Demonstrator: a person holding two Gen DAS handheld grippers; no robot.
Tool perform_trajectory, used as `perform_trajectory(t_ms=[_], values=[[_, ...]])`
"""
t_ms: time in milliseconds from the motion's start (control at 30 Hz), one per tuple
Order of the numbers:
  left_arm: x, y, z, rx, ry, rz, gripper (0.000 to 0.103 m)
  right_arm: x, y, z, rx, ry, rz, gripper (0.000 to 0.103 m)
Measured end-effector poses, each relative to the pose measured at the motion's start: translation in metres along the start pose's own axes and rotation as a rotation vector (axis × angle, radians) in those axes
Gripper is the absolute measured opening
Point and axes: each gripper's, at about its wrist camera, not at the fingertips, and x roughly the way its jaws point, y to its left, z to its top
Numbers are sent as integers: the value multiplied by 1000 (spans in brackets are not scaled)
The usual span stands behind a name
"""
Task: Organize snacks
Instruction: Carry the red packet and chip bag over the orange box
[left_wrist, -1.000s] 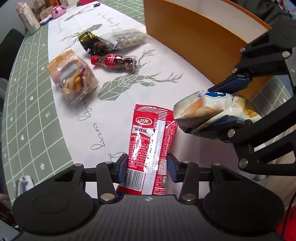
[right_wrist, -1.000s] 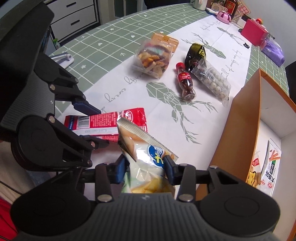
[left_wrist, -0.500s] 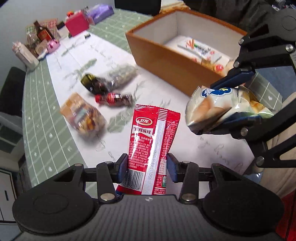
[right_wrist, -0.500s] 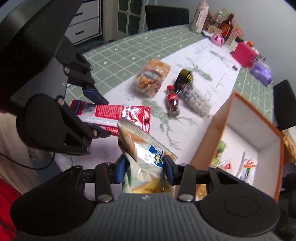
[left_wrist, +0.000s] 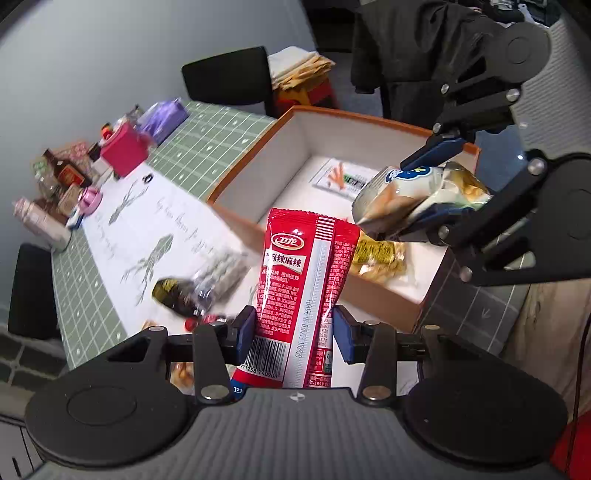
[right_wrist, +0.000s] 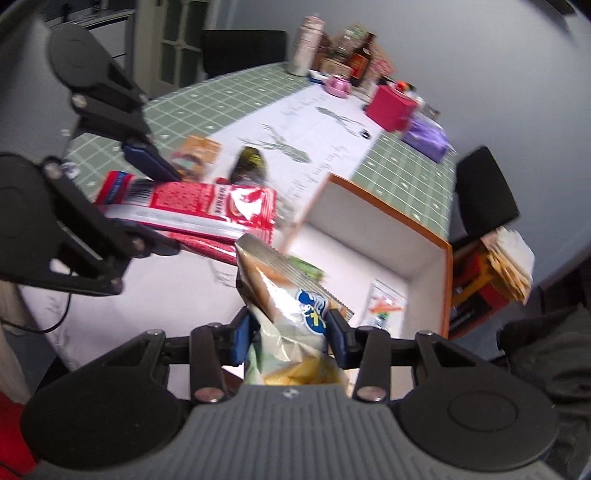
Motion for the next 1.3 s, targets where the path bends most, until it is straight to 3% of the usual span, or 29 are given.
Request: perform_trajectory(t_ms=[200,367,533,767,1300], values=[[19,-13,39,53,-35,0,50,23,-46,-16,125,15,-10,42],[52,-13,71,119,-63,62,50,53,-58,-21,114,43,-24,42],[89,-9,89,143,-24,85,50,79,-71,-18,132,53,2,42],[124,0,98,154,-8,48,50,112,-81,-14,117,61,29,42],[190,0,86,240,79,62,51,156,-87,-19,104,131,103,43]])
